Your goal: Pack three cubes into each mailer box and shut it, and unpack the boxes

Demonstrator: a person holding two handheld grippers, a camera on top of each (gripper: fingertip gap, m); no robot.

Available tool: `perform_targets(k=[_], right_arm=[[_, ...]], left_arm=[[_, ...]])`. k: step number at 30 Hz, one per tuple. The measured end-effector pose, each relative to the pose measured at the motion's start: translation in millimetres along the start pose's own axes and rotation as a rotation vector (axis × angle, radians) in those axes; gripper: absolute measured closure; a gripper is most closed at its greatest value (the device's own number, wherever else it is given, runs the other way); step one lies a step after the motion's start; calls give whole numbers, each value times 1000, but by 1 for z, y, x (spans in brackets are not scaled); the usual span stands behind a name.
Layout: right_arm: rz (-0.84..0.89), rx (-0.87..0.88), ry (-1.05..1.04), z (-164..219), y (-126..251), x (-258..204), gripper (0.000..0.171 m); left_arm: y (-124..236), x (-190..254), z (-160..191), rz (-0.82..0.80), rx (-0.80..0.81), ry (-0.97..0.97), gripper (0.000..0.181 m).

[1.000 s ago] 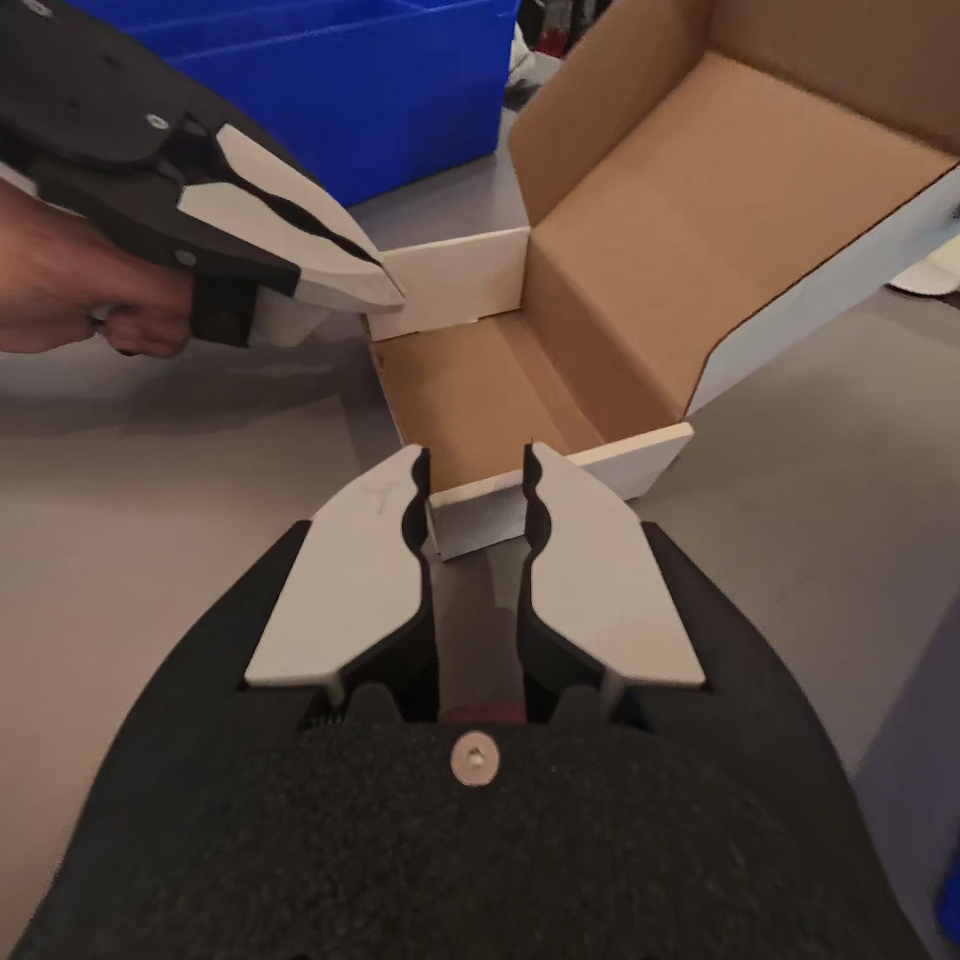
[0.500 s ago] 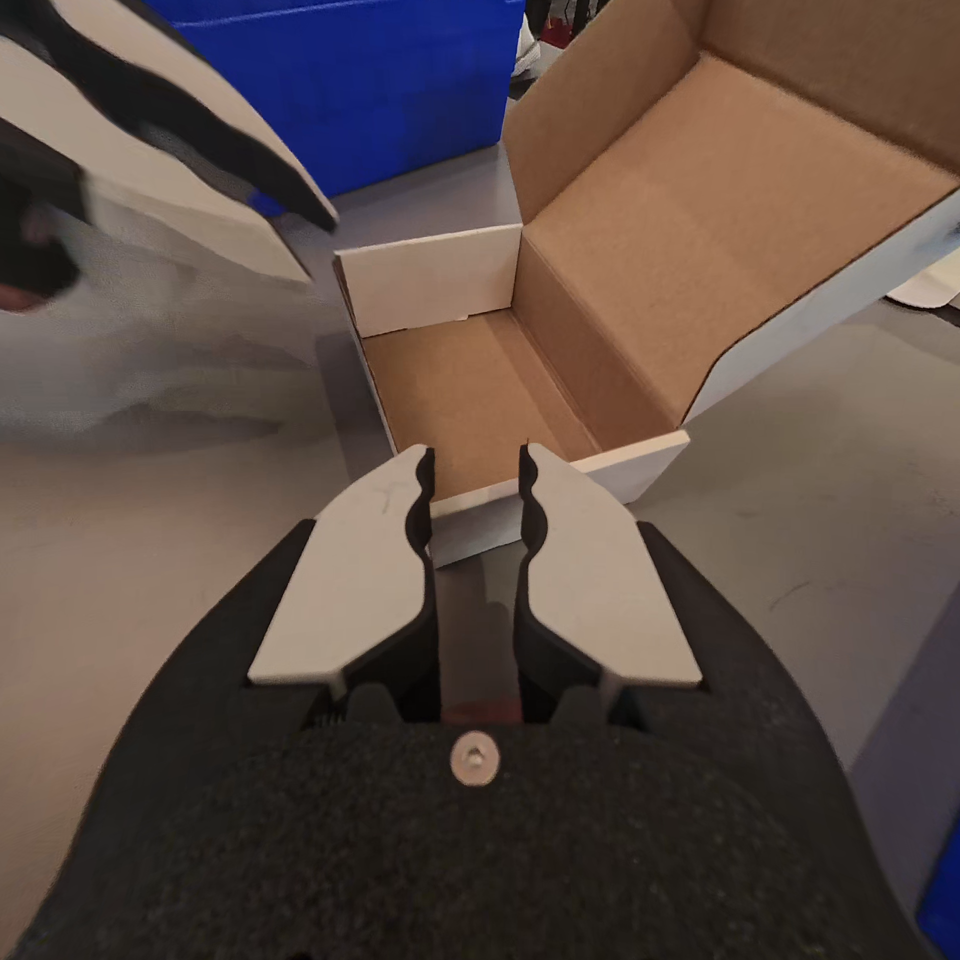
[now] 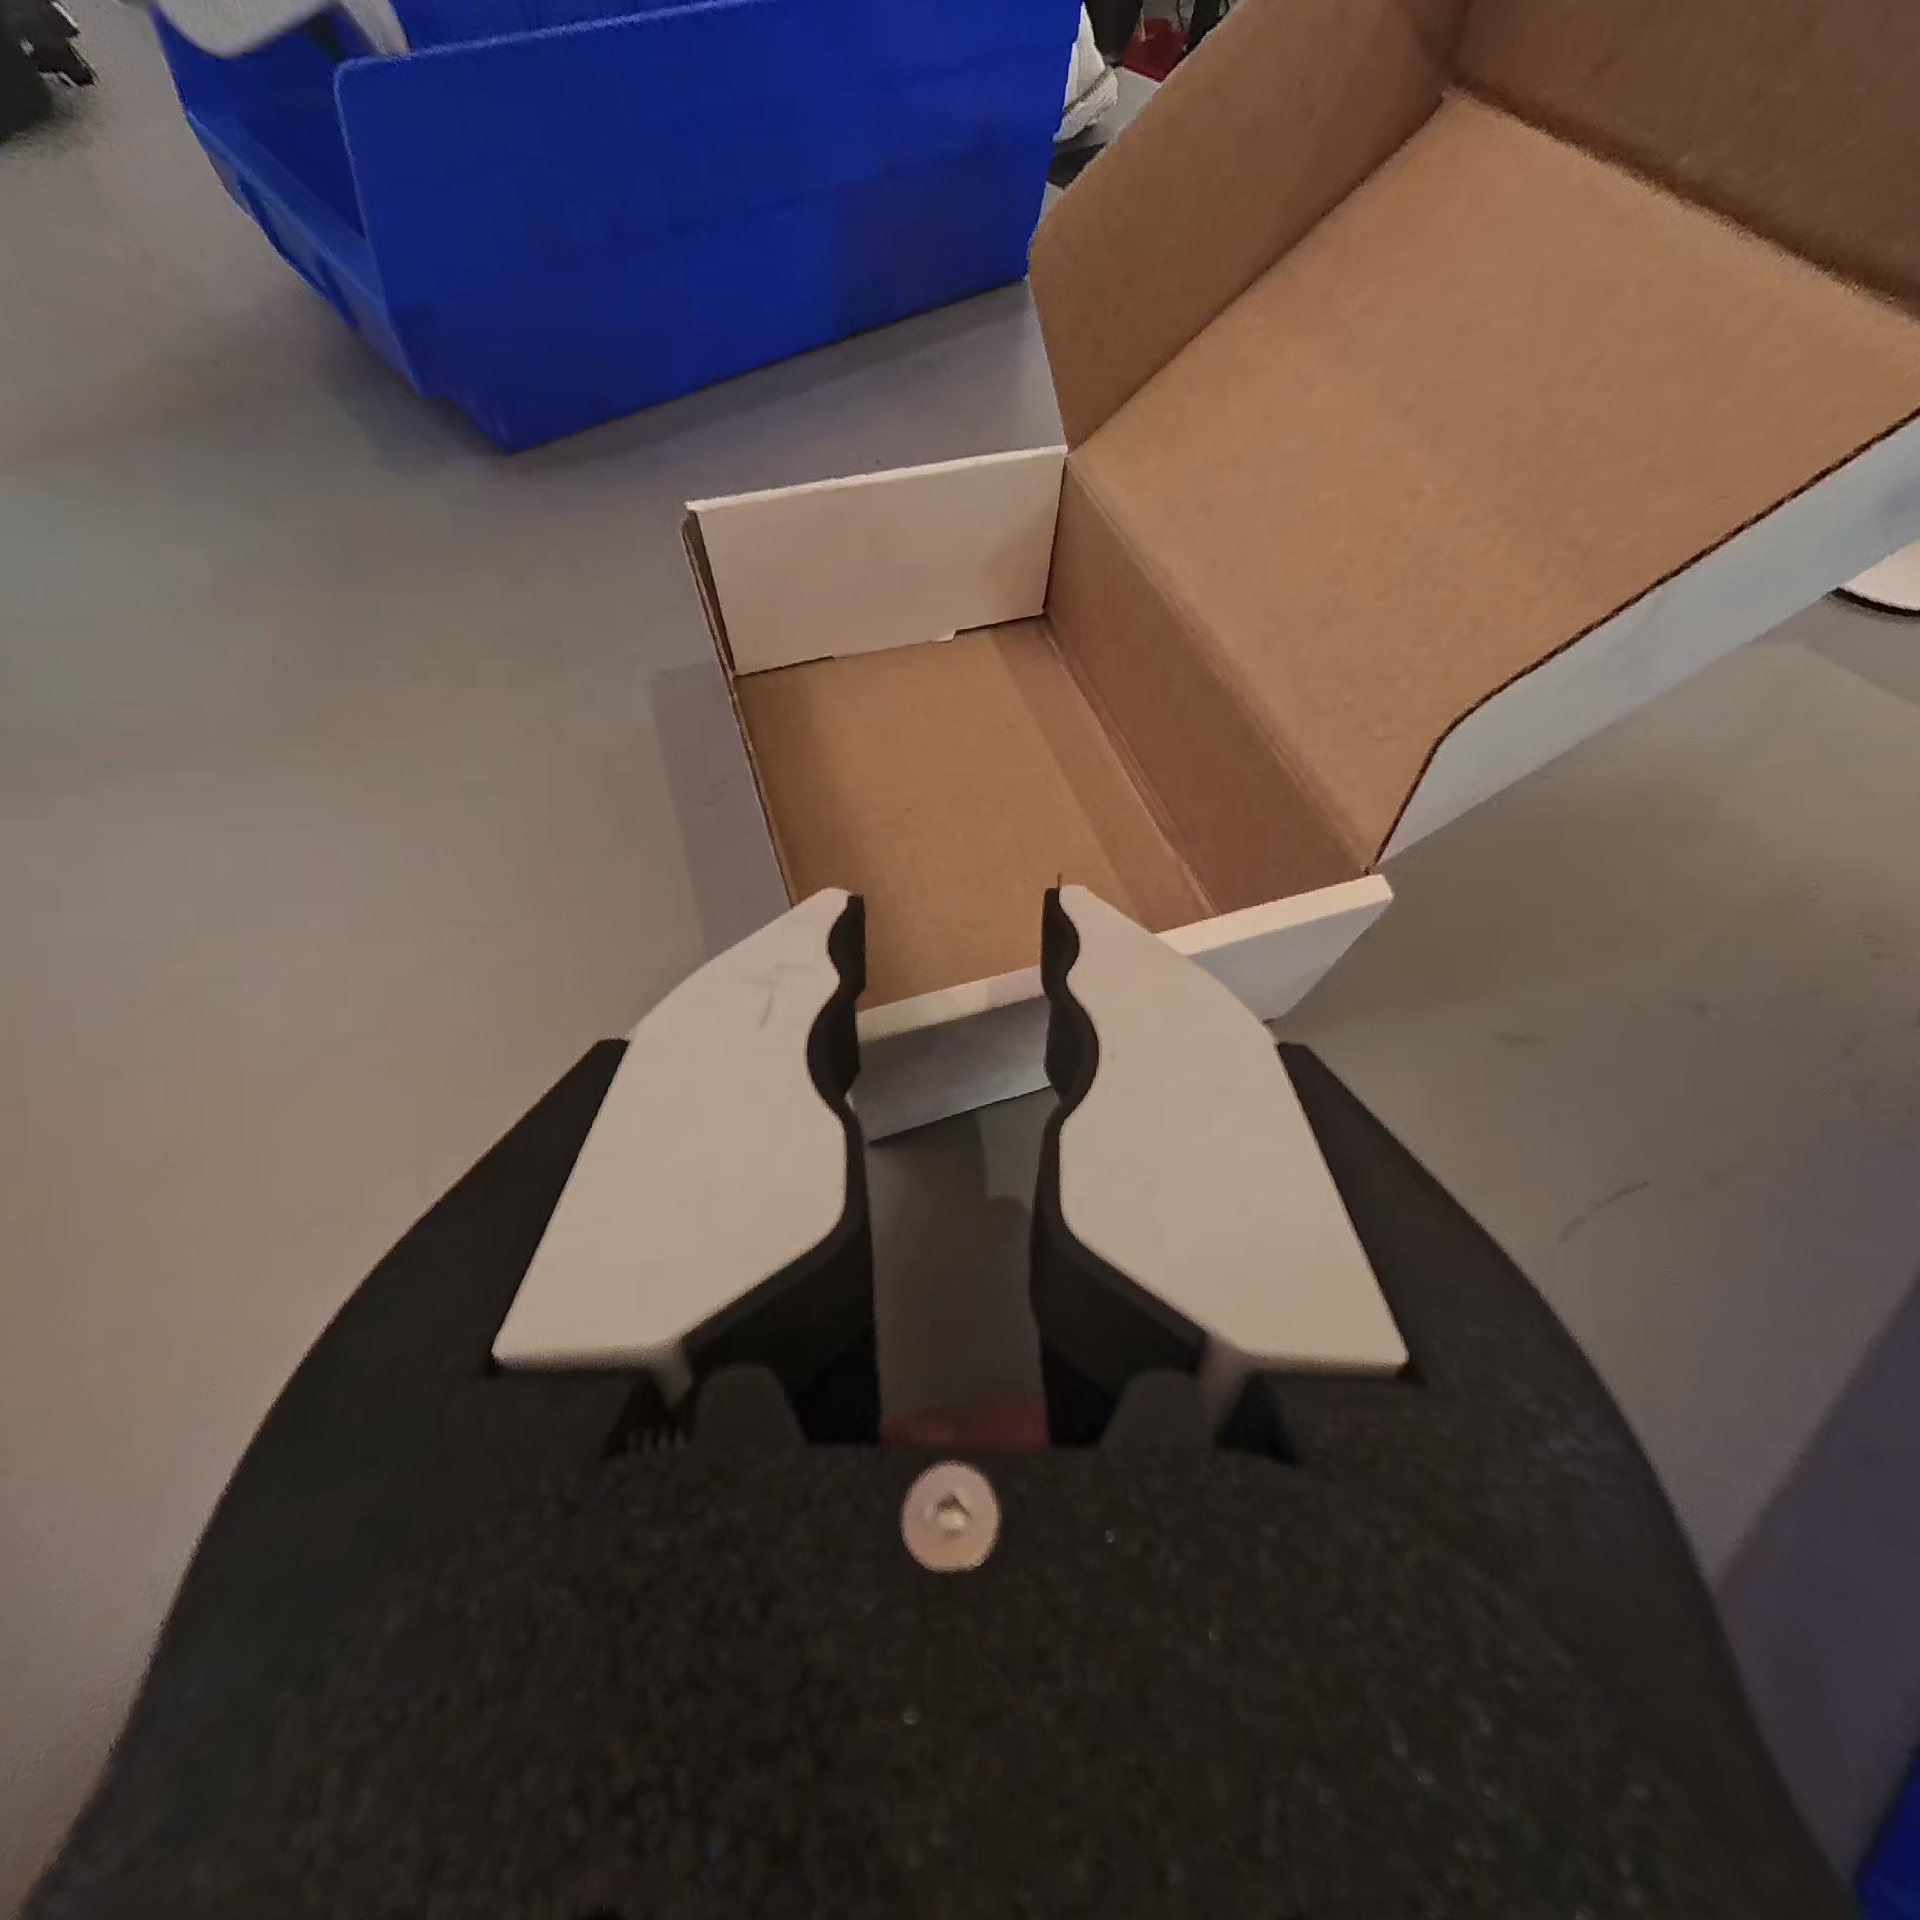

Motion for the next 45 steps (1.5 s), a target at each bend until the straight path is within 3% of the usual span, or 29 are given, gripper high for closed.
perform_targets(k=[6, 11, 13, 14, 21, 27, 31, 35, 38, 41, 45], right_arm=[[0, -2, 5, 0, 1, 0, 139], [10, 17, 32, -2, 7, 0, 138], [22, 31, 51, -5, 12, 0, 138], [29, 41, 58, -6, 15, -1, 138], [-6, 29, 48, 2, 17, -8, 137], [3, 22, 15, 3, 20, -4, 135], [-17, 9, 32, 6, 16, -10, 135], [-11, 5, 44, 6, 16, -9, 136], [-6, 4, 50, 6, 16, -7, 137], [0, 7, 57, 7, 16, -5, 137], [6, 8, 65, 7, 16, -4, 138]], left_arm=[[-25, -9, -7, 12, -55, 98, 125], [-37, -9, -8, -67, -80, 70, 116], [-43, -11, -8, -117, -93, 40, 124], [-44, -14, -10, -150, -80, 24, 135], [-44, -13, -10, -121, -11, -8, 137], [-14, -14, -11, -108, 85, -7, 137], [41, -2, -22, -73, 218, -26, 138], [113, 60, -34, 27, 406, -157, 137], [136, 148, -27, 206, 450, -345, 137], [127, 233, -11, 370, 396, -542, 137], [76, 297, 4, 326, 270, -700, 137]])
Point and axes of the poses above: each gripper's, where its closed fingertips meet, y back along the fingers, z out of its underside, x = y × z across the jaws, the point moved 3 cm from there along y, back along the fingers, and after that the axes turned 7 degrees about -x, right-handed, at the moved point
